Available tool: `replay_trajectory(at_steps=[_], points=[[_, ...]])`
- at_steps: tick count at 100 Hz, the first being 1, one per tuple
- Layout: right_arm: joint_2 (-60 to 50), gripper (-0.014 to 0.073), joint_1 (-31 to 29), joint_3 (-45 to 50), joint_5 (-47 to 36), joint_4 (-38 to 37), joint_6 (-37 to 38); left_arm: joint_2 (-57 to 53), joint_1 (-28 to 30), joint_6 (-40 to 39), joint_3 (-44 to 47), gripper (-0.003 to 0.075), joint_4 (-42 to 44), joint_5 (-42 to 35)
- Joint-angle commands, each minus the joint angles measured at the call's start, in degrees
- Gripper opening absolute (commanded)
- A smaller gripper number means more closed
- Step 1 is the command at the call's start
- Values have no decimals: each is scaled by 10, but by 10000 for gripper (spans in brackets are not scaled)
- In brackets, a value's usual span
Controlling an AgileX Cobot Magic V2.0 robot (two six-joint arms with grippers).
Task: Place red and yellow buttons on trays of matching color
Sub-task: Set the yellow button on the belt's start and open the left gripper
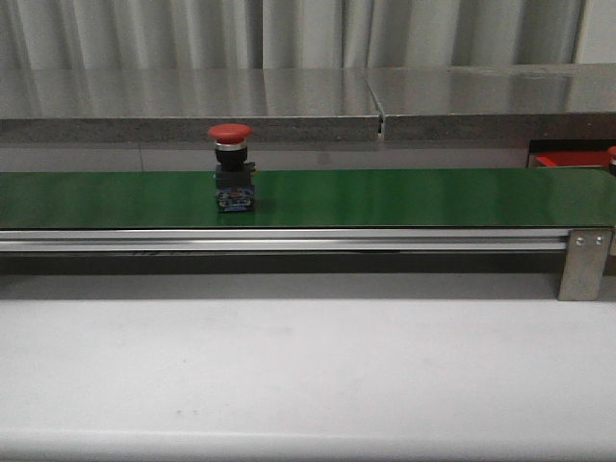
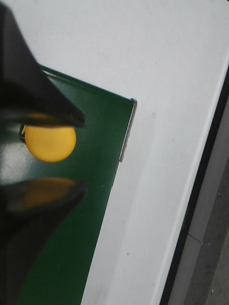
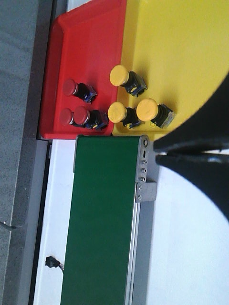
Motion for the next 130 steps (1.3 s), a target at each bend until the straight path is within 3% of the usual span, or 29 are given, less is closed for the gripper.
replay_trajectory(at_steps=[1,59,130], points=[[2,-74,-2,-13,-39,2,-6,-48,-16,5,-1,-19,-8,-21],[2,-74,-2,-13,-38,2,-6,-253,-115,23,151,-20,-4,-16],[42,-74,2,-18,-43,7,-6,-439,-124,23,258,-20,-3,37]])
